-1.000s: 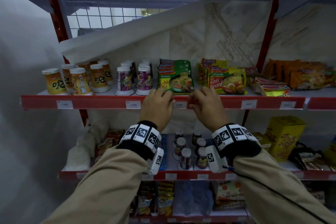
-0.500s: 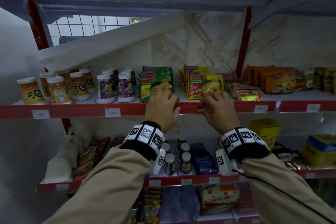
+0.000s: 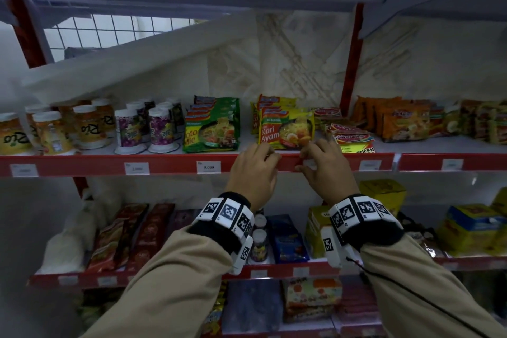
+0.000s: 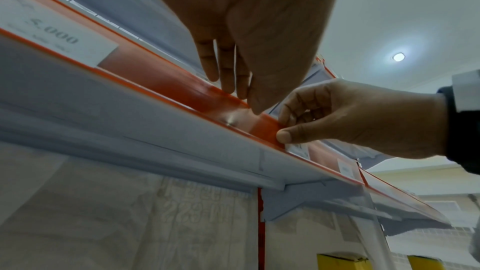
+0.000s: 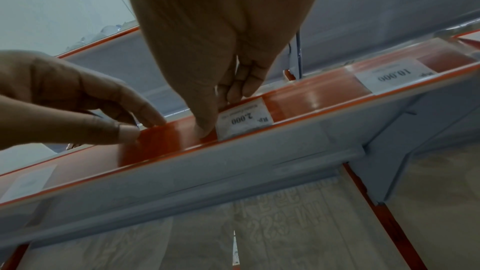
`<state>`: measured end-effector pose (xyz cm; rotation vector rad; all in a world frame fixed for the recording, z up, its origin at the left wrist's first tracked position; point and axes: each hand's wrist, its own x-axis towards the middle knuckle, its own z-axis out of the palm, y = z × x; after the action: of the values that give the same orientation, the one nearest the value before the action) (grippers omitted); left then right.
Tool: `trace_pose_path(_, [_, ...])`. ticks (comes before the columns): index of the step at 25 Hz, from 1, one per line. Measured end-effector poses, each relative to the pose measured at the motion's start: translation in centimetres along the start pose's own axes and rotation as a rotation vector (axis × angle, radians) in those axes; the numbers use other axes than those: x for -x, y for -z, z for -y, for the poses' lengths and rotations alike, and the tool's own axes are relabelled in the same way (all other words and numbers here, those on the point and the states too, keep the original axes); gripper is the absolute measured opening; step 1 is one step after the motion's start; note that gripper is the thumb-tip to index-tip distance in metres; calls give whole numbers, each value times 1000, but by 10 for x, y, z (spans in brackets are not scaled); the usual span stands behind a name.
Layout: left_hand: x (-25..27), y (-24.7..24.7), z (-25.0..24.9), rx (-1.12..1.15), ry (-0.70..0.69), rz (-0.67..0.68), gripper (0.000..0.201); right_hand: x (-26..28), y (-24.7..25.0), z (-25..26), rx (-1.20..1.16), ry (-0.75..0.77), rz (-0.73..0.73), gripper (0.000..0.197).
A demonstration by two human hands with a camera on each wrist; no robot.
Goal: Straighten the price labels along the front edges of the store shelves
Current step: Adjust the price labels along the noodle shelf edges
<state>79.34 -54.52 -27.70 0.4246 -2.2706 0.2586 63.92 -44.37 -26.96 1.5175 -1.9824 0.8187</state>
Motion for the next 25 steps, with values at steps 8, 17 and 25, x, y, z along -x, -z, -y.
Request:
trace_pose_path(8, [-7, -10, -9, 66, 136, -10, 15, -1, 4, -6, 98, 72, 77, 18])
trace_pose_path(17, [-12, -17, -23, 18, 90, -8, 22, 4, 10, -21, 140, 69, 52, 22])
trace_pose_path(25, [-13, -28, -31, 51, 133, -81, 8, -1, 8, -28, 97, 93, 144, 11])
